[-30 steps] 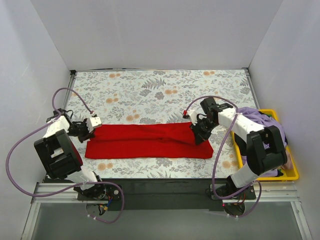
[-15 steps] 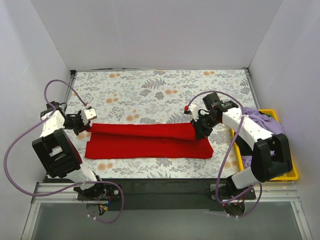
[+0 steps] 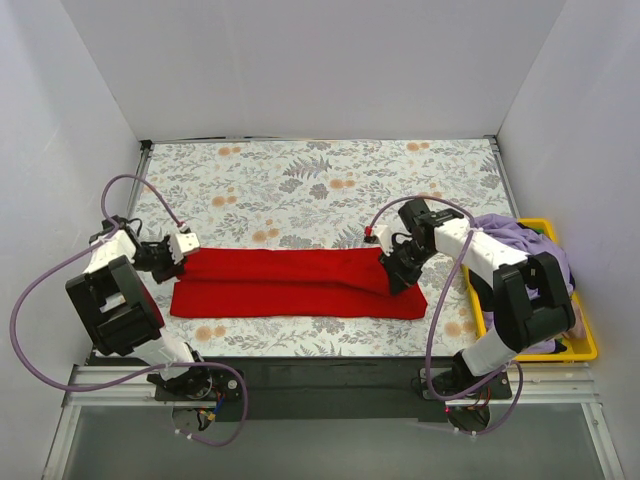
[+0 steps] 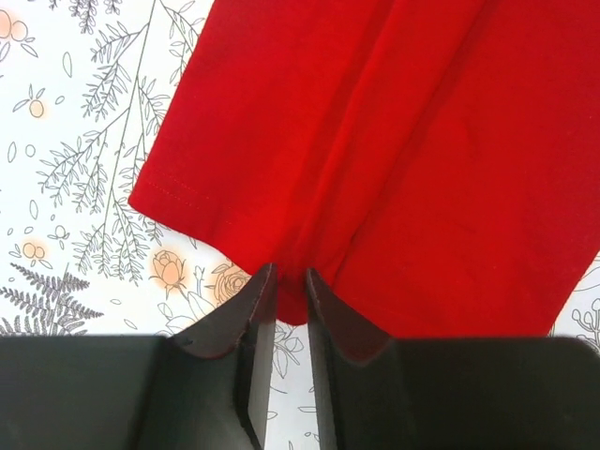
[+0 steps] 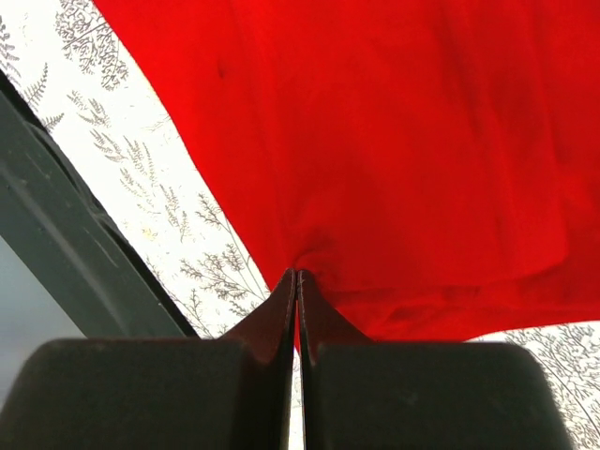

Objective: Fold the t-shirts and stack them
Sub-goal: Fold the tshirt

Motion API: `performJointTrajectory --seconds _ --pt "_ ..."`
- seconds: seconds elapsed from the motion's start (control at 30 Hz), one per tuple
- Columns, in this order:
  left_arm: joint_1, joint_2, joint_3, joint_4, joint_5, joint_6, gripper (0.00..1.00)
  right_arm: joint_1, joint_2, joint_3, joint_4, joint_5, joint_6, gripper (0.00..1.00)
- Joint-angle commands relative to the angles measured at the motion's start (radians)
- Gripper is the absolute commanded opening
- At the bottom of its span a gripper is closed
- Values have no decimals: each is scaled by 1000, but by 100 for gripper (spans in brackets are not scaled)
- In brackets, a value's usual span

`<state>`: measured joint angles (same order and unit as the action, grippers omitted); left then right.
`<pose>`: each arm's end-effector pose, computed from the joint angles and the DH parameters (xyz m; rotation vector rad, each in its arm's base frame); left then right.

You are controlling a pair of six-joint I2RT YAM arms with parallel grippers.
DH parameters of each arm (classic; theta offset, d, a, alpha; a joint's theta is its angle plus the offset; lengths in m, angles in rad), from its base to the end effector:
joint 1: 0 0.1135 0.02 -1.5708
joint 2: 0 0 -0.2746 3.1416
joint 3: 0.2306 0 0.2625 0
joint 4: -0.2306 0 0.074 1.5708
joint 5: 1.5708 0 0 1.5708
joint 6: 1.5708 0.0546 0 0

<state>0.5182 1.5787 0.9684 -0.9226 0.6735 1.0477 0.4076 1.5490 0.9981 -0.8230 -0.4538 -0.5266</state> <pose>0.2518 0.1043 0.1742 0.6903 2.4808 -0.6046 0.2542 0.1358 0.1847 -1.3421 2.5168 0.6404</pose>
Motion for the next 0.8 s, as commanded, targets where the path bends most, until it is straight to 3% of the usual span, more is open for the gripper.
performJointTrajectory --seconds 0.0,0.03,0.07,0.23,0.33,0.5,0.57,0.6,0.67,0.77 --pt "6 -16 3 -11 -25 58 19 7 5 -12 -22 -37 -27 1" --pt "8 -20 6 -43 -40 80 28 7 6 -9 -34 -43 -38 11" --pt "8 -25 10 -67 -40 90 31 8 5 -7 -68 -57 -70 16" --pt "23 -40 139 -280 61 164 55 8 -72 -6 -96 -94 -110 35" --pt "-18 -77 174 -317 191 102 61 -6 -98 8 -123 -100 -125 36" --pt "-317 -205 124 -72 282 -418 60 -142 -92 57 -123 -181 -95 36" --pt "-474 -235 80 121 291 -590 60 -191 -55 77 -113 -194 -56 37" --pt "-541 -246 66 193 288 -786 60 -197 -40 88 -111 -191 -40 36" --pt "-654 -234 52 386 224 -970 60 -201 -3 105 -84 -183 9 37" --pt "-904 -122 90 482 100 -1162 58 -204 31 105 -41 -189 69 39"
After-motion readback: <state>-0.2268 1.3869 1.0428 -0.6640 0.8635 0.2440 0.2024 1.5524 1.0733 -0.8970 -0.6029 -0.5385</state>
